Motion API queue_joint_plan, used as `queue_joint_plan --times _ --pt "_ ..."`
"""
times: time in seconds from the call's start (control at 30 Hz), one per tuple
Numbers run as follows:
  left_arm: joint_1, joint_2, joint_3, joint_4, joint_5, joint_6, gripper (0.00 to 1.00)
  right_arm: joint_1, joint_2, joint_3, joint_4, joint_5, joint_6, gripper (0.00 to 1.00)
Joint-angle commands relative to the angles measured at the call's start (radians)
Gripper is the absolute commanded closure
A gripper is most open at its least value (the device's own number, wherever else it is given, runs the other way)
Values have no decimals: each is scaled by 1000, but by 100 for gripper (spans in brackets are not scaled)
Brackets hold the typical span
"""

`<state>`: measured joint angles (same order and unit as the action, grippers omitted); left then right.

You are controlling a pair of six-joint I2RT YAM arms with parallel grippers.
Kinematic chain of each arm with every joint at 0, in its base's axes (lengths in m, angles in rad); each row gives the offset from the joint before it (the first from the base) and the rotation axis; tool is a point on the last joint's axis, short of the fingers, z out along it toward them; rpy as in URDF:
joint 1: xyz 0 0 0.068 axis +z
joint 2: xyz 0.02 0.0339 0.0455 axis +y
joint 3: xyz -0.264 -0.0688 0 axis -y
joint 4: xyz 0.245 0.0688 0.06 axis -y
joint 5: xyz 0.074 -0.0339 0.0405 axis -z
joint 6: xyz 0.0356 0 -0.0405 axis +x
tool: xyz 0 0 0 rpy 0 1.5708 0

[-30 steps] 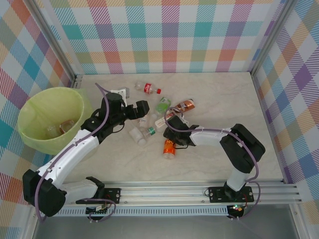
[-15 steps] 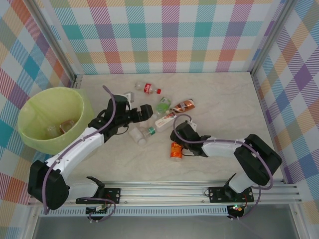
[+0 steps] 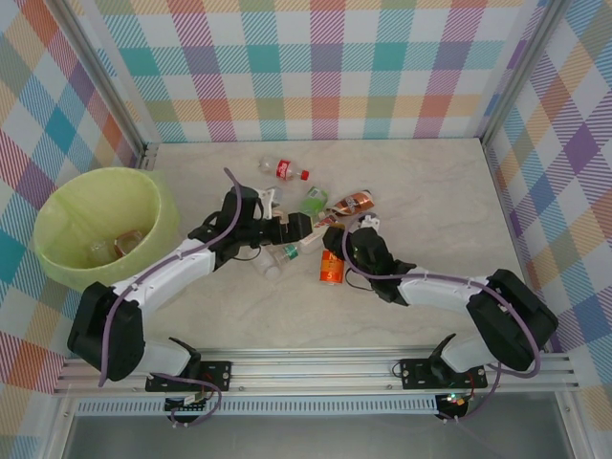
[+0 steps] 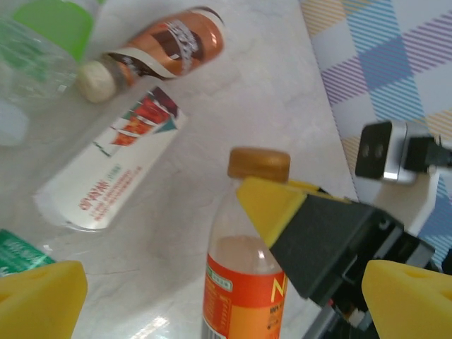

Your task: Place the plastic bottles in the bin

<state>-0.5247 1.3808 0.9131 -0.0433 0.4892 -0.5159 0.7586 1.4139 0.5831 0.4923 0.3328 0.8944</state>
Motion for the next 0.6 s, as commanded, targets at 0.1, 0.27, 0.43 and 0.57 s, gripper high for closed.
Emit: queue_joint_plan --times 0.1,0.27,0.43,0.57 --pt "-63 53 -28 141 152 97 0 -32 -48 12 127 -29 11 74" --pt "-122 70 -46 194 94 153 0 -60 -96 -6 211 -74 82 74" --pt "-165 106 -23 210 54 182 1 -68 -115 13 245 -151 104 74" --pt "-169 122 -34 284 84 166 12 -68 -107 12 276 -190 140 74"
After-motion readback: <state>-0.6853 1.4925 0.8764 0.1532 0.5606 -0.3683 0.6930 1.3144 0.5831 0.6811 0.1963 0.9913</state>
